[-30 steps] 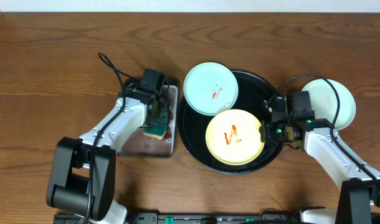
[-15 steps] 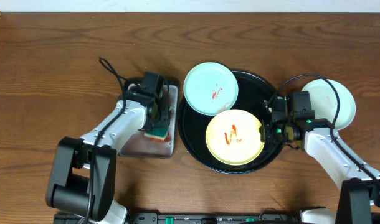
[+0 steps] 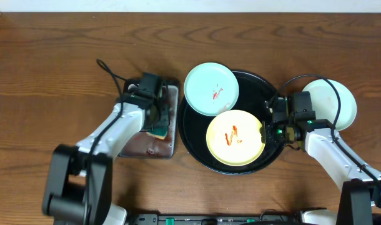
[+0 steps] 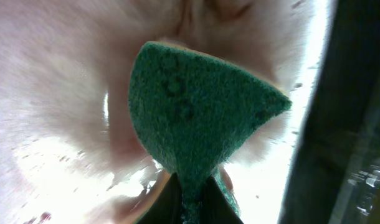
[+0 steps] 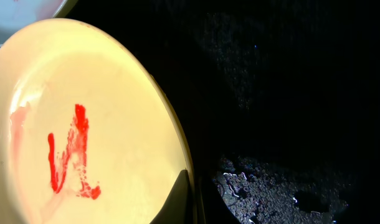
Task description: Clean dirty plates on tray and stack at the side
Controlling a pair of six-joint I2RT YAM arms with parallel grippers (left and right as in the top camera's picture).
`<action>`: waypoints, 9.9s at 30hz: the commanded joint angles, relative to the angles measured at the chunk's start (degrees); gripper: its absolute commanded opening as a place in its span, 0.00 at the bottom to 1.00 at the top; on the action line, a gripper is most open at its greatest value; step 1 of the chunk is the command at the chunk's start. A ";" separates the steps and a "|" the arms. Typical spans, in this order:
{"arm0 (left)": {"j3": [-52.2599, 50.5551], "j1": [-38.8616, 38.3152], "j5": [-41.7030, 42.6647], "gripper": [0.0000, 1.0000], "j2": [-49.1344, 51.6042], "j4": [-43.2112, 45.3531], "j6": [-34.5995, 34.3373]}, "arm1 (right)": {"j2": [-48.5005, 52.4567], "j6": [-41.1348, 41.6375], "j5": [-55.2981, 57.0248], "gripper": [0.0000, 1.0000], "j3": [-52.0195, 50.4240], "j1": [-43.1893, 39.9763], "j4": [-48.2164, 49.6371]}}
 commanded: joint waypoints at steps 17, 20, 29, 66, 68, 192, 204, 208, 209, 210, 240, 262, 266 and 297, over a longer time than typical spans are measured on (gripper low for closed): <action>-1.42 16.76 30.58 0.07 -15.39 2.67 8.39 | 0.22 0.76 -0.02 0.01 -0.13 0.33 0.11; -1.46 19.82 37.20 0.07 -15.37 2.64 10.23 | 0.22 0.74 0.02 0.01 -0.13 0.33 0.11; -1.46 26.49 48.37 0.07 -15.34 2.67 14.03 | 0.22 0.74 0.22 0.01 -0.13 0.33 0.13; -3.30 13.97 20.50 0.07 -15.32 2.16 13.97 | 0.22 0.76 0.24 0.01 -3.34 0.33 -0.68; -3.61 9.86 11.41 0.07 -15.28 2.14 12.04 | 0.22 0.76 0.22 0.01 -4.59 0.33 0.04; 7.23 -7.13 -0.70 0.08 -7.23 -6.01 -0.28 | 0.22 1.22 -0.26 0.18 -6.40 0.37 3.76; 5.75 1.51 0.52 0.08 5.60 -3.58 3.17 | 0.22 1.25 -0.28 0.06 -6.40 0.37 3.76; 5.75 1.64 0.07 0.51 7.87 -3.63 3.21 | 0.22 1.22 -0.28 0.09 -6.40 0.37 3.67; 5.77 1.64 0.09 0.57 7.87 -3.63 3.21 | 0.22 1.22 -0.28 0.16 -6.40 0.37 3.78; 5.79 1.64 0.09 0.59 7.82 -3.63 3.19 | 0.22 1.22 -0.28 0.19 -6.40 0.37 3.93; 5.81 1.64 0.11 0.56 7.78 -3.65 3.17 | -20.90 -4.63 25.51 0.01 1.18 3.74 -1.03; 5.81 1.64 0.11 0.56 7.78 -3.69 3.17 | -23.52 -35.89 59.80 0.01 4.98 27.63 5.64; 5.81 1.64 0.11 0.56 7.78 -3.69 3.17 | -23.52 -40.81 65.20 0.01 4.98 29.59 10.69; 5.81 1.64 0.11 0.57 7.78 -3.85 3.17 | -11.34 14.01 34.60 0.01 4.92 -2.29 5.99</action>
